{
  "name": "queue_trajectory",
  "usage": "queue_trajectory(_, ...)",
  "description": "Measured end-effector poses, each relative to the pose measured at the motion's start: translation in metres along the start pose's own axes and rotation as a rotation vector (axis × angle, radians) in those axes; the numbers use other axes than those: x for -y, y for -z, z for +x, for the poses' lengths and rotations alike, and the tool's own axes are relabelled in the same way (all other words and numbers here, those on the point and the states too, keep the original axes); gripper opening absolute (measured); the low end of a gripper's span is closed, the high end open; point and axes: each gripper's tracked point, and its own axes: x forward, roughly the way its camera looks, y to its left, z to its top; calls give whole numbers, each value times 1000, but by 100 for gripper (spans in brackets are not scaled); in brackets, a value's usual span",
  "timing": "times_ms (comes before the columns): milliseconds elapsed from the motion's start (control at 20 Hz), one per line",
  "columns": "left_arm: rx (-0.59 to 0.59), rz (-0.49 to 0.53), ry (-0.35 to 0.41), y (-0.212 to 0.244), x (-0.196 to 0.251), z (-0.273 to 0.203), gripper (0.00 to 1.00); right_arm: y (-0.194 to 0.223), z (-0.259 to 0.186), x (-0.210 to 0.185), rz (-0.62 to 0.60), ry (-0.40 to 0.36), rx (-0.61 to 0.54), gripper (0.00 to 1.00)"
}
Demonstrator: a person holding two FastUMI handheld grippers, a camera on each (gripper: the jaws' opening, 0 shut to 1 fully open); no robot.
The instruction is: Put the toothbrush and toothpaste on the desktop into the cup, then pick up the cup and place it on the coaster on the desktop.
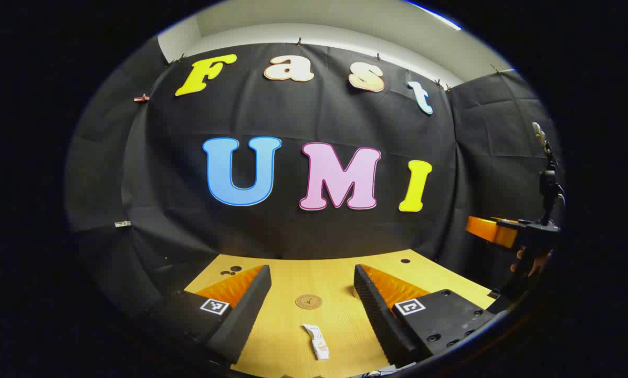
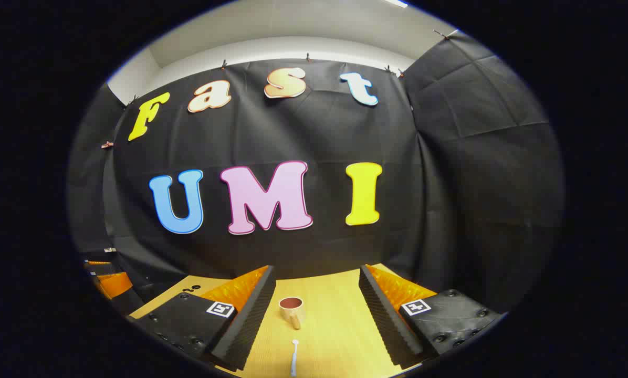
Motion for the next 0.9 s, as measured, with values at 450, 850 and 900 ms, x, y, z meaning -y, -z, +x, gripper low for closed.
queue_trajectory(450,-30,-7,-30,10,7,39,99,8,46,-5,-36,-70,-10,98)
queue_trajectory(850,-67,-34,-2,22,14,56,98,19,57,3,-27,-81,-48,98)
queue_trajectory(900,-79,-34,-3,26,13,59,99,20,57,4,-18,-84,-55,98)
